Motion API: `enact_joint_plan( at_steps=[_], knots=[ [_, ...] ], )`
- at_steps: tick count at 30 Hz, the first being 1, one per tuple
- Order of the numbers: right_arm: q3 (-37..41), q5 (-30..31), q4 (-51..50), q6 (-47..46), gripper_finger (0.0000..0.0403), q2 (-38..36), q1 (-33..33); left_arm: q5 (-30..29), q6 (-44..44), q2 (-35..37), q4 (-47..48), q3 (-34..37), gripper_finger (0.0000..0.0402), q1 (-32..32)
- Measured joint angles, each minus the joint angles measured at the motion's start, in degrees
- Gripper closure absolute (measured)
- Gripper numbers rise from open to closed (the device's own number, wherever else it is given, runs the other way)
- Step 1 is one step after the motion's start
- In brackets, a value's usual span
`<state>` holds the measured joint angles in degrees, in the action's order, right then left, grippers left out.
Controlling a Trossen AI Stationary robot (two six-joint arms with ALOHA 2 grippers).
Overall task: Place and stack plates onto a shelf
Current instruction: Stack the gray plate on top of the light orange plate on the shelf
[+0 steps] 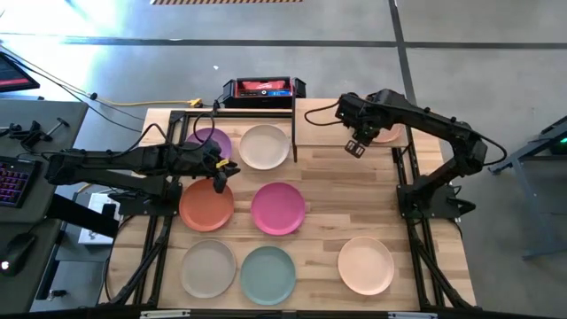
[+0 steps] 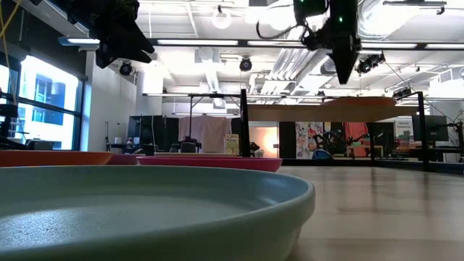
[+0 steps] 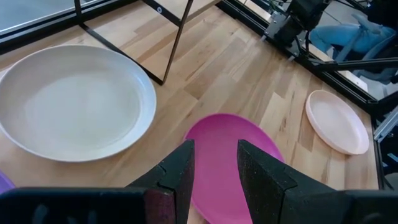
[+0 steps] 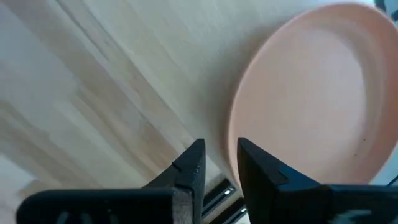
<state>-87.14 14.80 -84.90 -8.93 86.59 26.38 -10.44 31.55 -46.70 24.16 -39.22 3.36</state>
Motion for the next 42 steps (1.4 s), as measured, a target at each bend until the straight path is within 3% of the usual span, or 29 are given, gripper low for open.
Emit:
enact_joint_plan(
  at_steps=[6, 13, 20, 29, 42],
  knots=[
    [-5.15, -9.58, -0.34, -6.77, 0.0332, 0.0, -2.69, 5.97, 3.85, -0.02, 1.36, 0.0, 0.0291, -0.02],
    [-5.87, -16.98, -0.54, -14.72, 0.0332, 0.0, -8.47, 12.04, 11.93, -0.02, 12.4, 0.0, 0.0291, -0.18],
    [-5.81, -17.45, -0.45, -22.11, 0.0332, 0.0, -14.88, 15.53, 16.02, -0.02, 18.26, 0.02, 0.0291, -3.7],
    [-5.78, -16.4, 0.91, -32.97, 0.0332, 0.0, -21.56, 18.77, 16.36, -0.02, 18.12, 0.02, 0.0291, -14.65],
    [-5.74, -13.41, 7.54, -45.3, 0.0332, 0.0, -30.99, 18.23, 8.47, -4.82, 17.95, 0.02, 0.0291, -27.26]
  ],
)
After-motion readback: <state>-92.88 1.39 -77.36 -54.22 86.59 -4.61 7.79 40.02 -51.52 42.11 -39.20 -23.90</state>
